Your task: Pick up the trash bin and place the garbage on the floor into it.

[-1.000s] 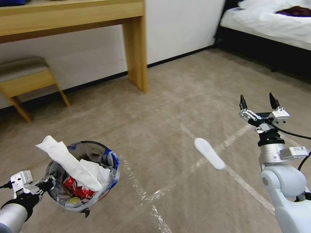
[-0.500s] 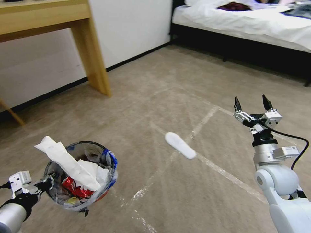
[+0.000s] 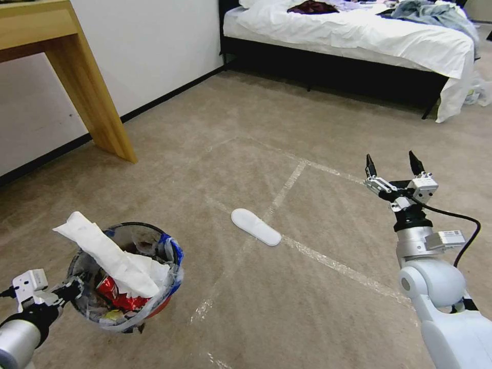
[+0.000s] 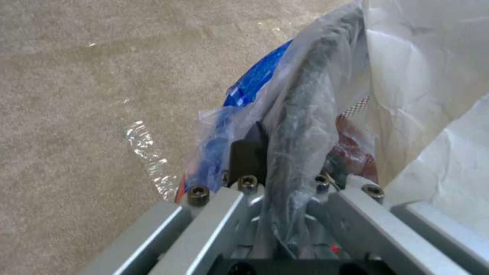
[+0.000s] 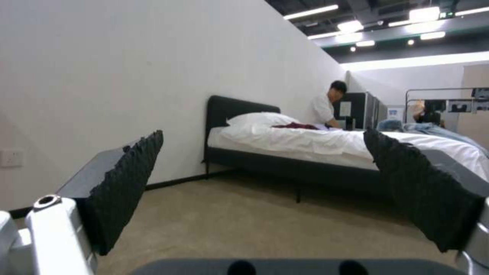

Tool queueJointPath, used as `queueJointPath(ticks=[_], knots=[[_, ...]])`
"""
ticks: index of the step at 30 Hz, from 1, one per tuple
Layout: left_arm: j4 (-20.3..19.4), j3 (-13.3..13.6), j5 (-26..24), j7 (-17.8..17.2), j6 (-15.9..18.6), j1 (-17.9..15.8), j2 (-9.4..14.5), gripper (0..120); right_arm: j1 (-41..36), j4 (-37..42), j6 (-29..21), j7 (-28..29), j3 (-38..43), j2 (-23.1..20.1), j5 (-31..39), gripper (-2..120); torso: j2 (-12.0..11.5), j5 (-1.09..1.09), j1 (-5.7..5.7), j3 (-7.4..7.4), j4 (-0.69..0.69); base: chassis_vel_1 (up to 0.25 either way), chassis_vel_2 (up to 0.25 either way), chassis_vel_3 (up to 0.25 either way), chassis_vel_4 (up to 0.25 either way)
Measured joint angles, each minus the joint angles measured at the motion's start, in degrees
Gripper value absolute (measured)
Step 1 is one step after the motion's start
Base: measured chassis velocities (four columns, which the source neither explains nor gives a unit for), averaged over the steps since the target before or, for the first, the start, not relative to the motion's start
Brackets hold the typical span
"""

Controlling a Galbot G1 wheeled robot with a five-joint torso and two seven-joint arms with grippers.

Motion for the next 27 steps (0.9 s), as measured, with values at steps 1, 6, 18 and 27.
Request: queueJointPath(ticks=[1,6,18,27], knots=[[0.0,-0.1,0.0,0.0,0.0,0.0,0.0,1,0.1,-0.2,-0.1,0.0,-0.2,0.1,-0.2,100,0.0,0.01,0.00,0.00,-0.02,0.000,0.000,0.000,0.000],[0.0,-0.2,0.0,0.0,-0.1,0.0,-0.1,1,0.5,-0.7,0.0,-0.3,-0.5,0.3,-0.8,100,0.0,0.01,0.00,0.00,-0.01,0.000,0.000,0.000,0.000],[0.0,-0.3,0.1,-0.2,-0.1,0.1,-0.3,1,0.7,-1.2,0.4,-0.4,-1.4,0.4,-0.9,100,0.0,0.01,0.00,-0.01,-0.02,-0.052,0.040,0.044,-0.050],[0.2,-0.5,0.1,-0.3,-0.2,0.3,-0.1,1,0.9,-1.4,0.6,-0.3,-1.7,0.6,-1.1,100,0.0,0.03,0.00,0.00,-0.01,-0.204,0.196,0.204,-0.196]])
